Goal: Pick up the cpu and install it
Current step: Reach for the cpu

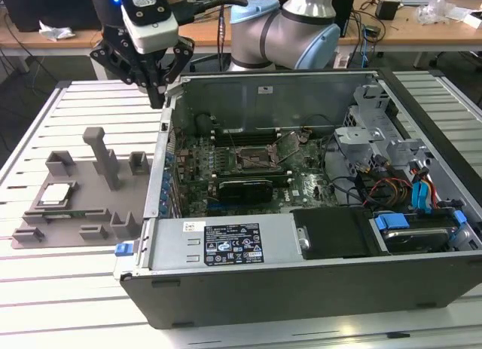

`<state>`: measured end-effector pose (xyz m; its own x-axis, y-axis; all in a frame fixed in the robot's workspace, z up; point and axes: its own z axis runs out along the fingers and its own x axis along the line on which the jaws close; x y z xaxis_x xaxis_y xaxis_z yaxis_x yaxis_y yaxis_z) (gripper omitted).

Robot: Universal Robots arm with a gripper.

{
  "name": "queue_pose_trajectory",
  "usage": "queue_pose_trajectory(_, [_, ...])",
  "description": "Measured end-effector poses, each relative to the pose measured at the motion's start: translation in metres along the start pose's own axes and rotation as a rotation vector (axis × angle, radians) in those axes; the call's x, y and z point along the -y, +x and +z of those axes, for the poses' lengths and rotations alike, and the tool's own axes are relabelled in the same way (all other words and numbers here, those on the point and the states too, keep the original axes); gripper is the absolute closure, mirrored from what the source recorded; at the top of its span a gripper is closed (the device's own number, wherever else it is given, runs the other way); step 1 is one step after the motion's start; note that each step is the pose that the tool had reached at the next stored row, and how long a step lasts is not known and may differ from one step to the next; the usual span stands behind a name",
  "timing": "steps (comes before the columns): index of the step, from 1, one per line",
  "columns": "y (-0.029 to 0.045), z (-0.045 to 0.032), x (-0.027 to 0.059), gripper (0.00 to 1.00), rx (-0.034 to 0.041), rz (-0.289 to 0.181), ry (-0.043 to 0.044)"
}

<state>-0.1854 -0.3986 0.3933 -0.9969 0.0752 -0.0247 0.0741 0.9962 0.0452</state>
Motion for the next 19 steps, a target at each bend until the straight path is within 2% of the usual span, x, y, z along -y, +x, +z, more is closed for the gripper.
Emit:
queue_pose_trajectory(15, [0.0333,-0.0008,0.0017,0.89,0.0016,0.000,-0.0001])
queue_pose_trajectory(19, [0.0487,0.0007,0.0010,0.89,0.0017,0.000,-0.0001])
